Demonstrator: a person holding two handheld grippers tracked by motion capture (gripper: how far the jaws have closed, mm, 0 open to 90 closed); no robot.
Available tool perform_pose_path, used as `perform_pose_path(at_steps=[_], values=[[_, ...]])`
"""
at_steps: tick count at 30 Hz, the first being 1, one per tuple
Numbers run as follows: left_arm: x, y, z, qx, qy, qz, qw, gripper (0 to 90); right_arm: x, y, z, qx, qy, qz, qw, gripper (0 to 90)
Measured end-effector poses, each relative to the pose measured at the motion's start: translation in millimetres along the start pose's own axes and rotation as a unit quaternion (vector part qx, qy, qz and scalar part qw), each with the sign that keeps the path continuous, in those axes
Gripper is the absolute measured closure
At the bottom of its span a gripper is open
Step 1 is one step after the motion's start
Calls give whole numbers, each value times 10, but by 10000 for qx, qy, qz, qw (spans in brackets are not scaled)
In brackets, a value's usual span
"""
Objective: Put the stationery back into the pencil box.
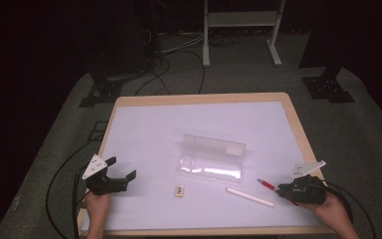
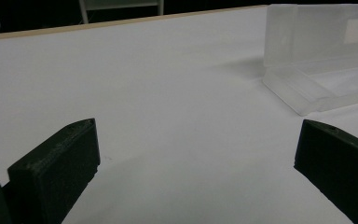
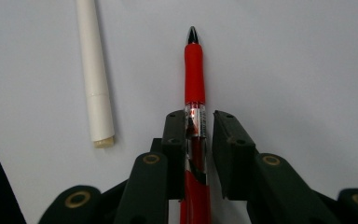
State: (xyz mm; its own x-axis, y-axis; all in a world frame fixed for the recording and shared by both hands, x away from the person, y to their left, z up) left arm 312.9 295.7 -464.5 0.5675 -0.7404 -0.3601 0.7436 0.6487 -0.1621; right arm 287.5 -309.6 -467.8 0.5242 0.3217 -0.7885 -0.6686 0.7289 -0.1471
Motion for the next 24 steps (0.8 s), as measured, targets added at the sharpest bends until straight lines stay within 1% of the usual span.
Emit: perform_pose_path(at_steps=[5,12,16,21,23,24], values=[[-3,1,0,7,-10,-4,10000,0,8,10,-2,-54,16,-24,10000,774],[-4,6,0,-4,-10,-26,10000,0,6,13,-8,-47,0,-30,10000,786],[-4,1,-1,-10,-24,-17,10000,0,-4,18,-5,-101,19,-32,9999,789],[-1,4,0,-3,-9,-15,10000,0,-86,-2,28,-56,-100,-54,9999,789],[2,-1,0,0,2,1,10000,0,-126,-7,72,-58,-182,-1,9998,789],[2,-2,0,5,5,6,10000,0,-149,-2,105,-94,-230,-12,9997,789]])
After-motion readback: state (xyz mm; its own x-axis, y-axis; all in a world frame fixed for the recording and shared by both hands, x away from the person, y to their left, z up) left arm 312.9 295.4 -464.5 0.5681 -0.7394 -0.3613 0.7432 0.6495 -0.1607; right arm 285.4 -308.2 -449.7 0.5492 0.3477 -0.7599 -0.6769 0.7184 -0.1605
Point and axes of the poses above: each handheld gripper's, and its own axes: x roughly forward along the jaws, z roughly out of its top, y roughly to its left, the point moved 1 cm from there along x, roughly forward along the jaws, and after that the axes turned 15 degrees about -z, right-handed, at the moved point
